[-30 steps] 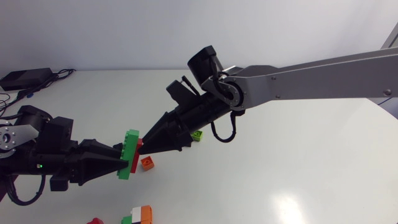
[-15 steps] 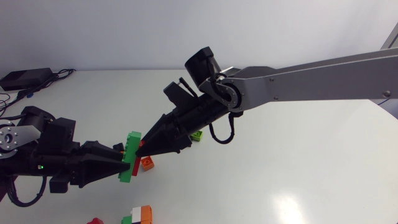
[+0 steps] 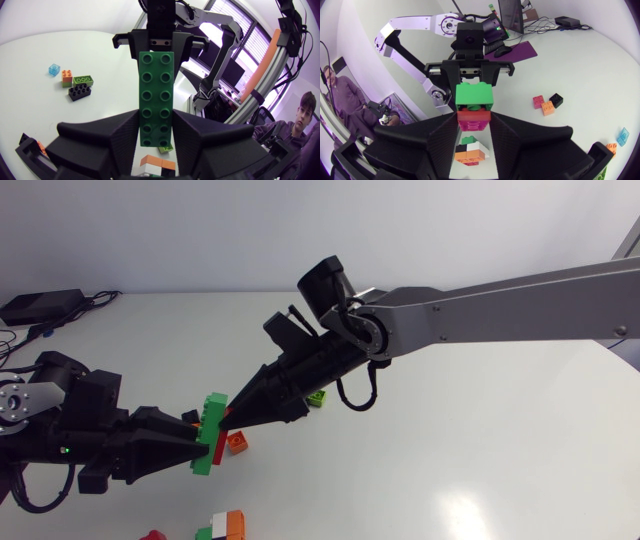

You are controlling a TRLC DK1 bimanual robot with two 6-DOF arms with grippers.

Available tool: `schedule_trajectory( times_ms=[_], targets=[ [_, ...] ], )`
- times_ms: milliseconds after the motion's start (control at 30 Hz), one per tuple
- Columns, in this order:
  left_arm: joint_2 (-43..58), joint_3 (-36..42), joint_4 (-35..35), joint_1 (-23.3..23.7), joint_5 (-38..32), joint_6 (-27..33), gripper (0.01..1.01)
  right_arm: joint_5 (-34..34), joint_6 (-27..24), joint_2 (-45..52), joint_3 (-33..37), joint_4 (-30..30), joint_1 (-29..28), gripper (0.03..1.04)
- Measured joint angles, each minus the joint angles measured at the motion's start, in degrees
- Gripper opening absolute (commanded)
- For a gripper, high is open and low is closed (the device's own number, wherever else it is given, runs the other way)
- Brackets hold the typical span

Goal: Disassemble duplo

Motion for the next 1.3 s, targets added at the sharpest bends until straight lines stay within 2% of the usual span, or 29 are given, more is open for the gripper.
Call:
schedule_trajectory(
  times_ms=[133, 267, 333, 433, 533, 700, 833, 1000, 1167, 1233, 1300],
  targets=[
    [0.0, 0.0, 0.0, 0.5, 0.1, 0.3, 0.192, 0.0, -0.5, 0.0, 0.0, -0.2, -0.2, 0.26],
    [0.0, 0.0, 0.0, 0.7, 0.3, 1.0, 0.192, -0.1, -3.2, 0.0, 0.1, -2.6, -1.0, 0.26],
    [0.0, 0.0, 0.0, 0.7, 0.5, 1.3, 0.192, -0.2, -6.5, 0.0, 0.9, -6.3, -1.4, 0.26],
    [-0.2, 0.1, -0.2, 2.6, 0.2, 1.0, 0.192, -0.9, -14.8, -0.1, 2.5, -17.7, -2.4, 0.26],
    [-0.2, 0.5, -0.2, 4.1, 0.3, 1.0, 0.192, -0.8, -21.6, 0.0, 2.8, -24.7, -3.4, 0.26],
    [-0.1, 0.5, -0.1, 4.5, 0.3, 1.0, 0.192, 2.3, -25.9, 0.0, 3.5, -26.7, -3.8, 0.26],
    [3.5, 1.8, 1.4, 4.8, 0.2, 0.8, 0.193, 12.7, -25.7, 0.7, 4.9, -25.4, -3.8, 0.27],
    [9.6, 5.2, 2.4, 8.8, 0.0, -0.5, 0.195, 28.5, -20.9, 2.1, 4.6, -15.7, -3.0, 0.27],
    [11.1, 6.0, 2.4, 9.2, 0.0, -0.7, 0.195, 44.1, -18.4, 2.2, 2.4, -7.7, 0.5, 0.28],
    [11.5, 6.2, 2.4, 9.1, -0.3, -0.7, 0.197, 50.0, -17.9, 2.3, 1.0, -4.4, 2.2, 0.37],
    [12.0, 6.7, 2.4, 8.8, -0.7, -1.6, 0.2, 55.3, -17.9, 2.9, 0.1, -2.3, 3.8, 0.38]
  ],
)
